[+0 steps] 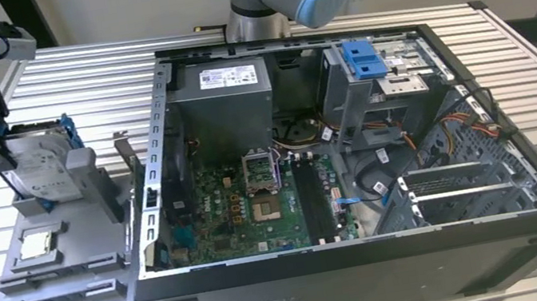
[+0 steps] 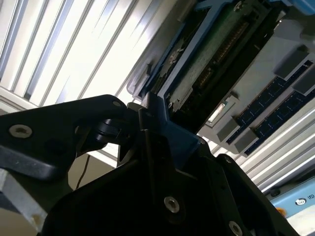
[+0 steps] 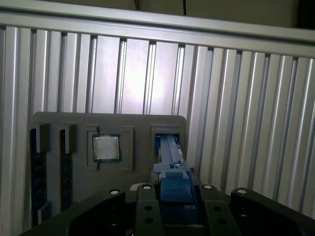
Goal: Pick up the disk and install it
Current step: 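Pick up the disk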
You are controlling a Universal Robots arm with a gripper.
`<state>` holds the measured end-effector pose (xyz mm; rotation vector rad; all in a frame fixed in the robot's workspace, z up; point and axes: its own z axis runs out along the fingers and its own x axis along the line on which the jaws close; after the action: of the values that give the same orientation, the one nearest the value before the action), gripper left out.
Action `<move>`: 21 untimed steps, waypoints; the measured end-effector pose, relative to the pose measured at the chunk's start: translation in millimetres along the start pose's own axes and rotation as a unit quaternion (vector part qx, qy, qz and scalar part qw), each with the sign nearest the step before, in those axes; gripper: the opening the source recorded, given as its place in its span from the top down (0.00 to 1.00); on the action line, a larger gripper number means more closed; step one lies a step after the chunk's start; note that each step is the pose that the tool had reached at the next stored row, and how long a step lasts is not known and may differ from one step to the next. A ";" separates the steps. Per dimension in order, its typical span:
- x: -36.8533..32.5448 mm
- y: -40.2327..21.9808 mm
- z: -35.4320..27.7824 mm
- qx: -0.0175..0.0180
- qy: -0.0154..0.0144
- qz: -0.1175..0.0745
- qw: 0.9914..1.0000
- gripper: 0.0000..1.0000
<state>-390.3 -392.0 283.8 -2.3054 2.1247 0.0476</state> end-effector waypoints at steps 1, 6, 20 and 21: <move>0.0 0.0 0.0 0.000 0.000 0.000 1.000 1.00; 0.0 0.0 -0.3 0.000 -0.001 0.000 1.000 1.00; -0.8 0.1 -8.9 0.000 -0.005 0.000 1.000 1.00; -1.0 0.2 -12.2 0.000 -0.005 0.000 1.000 1.00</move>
<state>-390.4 -391.4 296.0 -2.3008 2.1202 0.0588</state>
